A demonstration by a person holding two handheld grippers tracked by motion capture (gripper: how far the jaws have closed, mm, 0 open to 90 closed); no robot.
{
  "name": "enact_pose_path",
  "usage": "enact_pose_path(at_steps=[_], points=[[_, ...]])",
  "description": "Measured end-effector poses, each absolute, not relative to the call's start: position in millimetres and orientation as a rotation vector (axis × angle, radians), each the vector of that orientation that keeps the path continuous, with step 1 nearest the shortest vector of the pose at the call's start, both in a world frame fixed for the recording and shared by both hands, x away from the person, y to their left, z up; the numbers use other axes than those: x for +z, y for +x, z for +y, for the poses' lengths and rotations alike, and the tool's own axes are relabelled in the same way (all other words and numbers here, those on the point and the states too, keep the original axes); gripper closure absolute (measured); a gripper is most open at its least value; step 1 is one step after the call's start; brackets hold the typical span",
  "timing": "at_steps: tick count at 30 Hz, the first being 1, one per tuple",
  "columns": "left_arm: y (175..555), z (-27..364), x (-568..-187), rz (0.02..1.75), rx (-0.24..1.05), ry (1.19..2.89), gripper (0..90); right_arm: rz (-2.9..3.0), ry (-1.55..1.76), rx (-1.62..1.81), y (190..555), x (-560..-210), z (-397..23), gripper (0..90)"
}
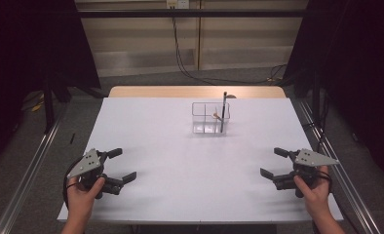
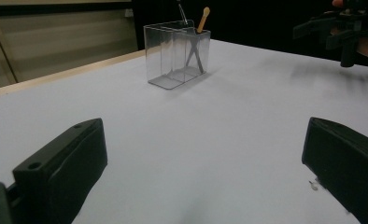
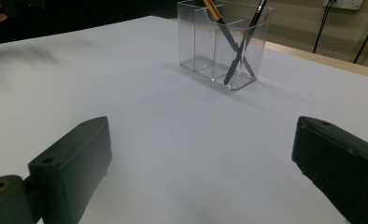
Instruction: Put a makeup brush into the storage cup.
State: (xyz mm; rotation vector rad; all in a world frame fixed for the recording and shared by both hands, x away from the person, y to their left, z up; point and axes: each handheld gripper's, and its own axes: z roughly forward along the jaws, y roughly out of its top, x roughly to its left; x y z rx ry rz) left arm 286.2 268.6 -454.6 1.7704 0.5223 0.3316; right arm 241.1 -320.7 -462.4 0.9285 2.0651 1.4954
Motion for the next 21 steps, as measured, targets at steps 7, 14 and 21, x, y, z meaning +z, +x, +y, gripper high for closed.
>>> enact_pose_path(at_steps=[7,14,21], points=[[286.0,268.6,-454.3,0.522,0.332,1.771,0.1,2.082,0.910,1.476,238.4,-464.4,-319.0,4.6],[286.3,268.2,-453.9,0.521,0.335,1.773,0.1,2.082,0.911,1.471,235.3,-465.6,-319.9,4.7],[286.2,267.1,-453.6,0.516,0.333,1.770,0.1,2.069,0.919,1.473,231.2,-465.2,-323.4,4.7]])
